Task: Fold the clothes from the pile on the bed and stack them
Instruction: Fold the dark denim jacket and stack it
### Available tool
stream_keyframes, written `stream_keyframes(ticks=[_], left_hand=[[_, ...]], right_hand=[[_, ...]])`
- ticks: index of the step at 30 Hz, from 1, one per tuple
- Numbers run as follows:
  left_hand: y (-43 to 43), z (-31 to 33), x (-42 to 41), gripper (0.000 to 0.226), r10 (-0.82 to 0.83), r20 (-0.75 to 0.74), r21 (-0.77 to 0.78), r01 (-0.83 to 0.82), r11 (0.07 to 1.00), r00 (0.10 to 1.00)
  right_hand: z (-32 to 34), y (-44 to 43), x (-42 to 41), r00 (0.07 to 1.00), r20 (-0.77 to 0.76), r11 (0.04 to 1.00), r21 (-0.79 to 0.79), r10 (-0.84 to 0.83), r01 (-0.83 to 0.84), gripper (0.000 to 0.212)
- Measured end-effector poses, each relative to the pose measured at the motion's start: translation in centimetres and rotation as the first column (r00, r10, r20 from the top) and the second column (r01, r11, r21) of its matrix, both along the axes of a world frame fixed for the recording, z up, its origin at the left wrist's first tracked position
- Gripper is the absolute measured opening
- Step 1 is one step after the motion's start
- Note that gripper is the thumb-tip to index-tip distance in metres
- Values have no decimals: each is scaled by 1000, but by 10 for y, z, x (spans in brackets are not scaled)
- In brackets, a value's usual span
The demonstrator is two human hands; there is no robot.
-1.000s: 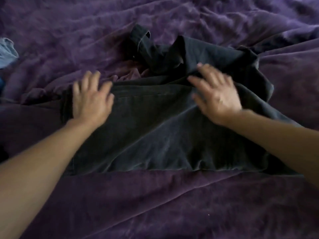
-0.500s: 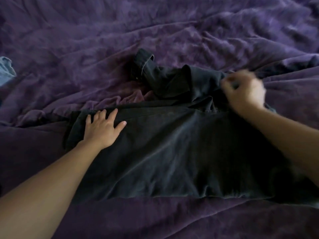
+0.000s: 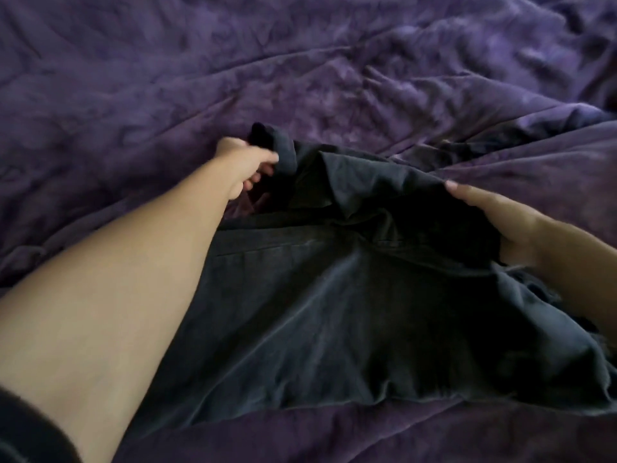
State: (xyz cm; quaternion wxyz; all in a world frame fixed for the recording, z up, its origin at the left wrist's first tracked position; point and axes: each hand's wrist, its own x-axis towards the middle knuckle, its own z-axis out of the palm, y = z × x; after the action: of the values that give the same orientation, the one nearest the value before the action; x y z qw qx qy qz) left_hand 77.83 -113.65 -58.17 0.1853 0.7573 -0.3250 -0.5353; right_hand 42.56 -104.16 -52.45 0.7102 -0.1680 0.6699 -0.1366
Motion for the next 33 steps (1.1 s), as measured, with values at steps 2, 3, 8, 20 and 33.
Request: stream_keyframes(ticks=[2, 3, 8, 20, 33], left_hand=[[12, -2, -3, 12, -54, 31, -3, 54, 999, 998], [18, 1, -1, 19, -57, 50, -16, 58, 998, 997], [37, 30, 18, 9, 94, 95, -111, -83, 990, 991], [57, 30, -20, 94, 205, 38, -189, -195, 962, 978], [121, 76, 29, 22, 430, -278, -396, -511, 763, 859]], right_hand=[[5, -4, -4, 998, 1, 998, 8, -62, 62, 50], [8, -6, -4, 995, -40, 995, -42, -92, 90, 45], [38, 9, 15, 932, -360, 725, -629, 48, -280, 27], [-28, 191, 16, 193, -942, 21, -195, 273, -981, 34], [-18, 196, 12, 370, -928, 166, -358, 48, -919, 35]])
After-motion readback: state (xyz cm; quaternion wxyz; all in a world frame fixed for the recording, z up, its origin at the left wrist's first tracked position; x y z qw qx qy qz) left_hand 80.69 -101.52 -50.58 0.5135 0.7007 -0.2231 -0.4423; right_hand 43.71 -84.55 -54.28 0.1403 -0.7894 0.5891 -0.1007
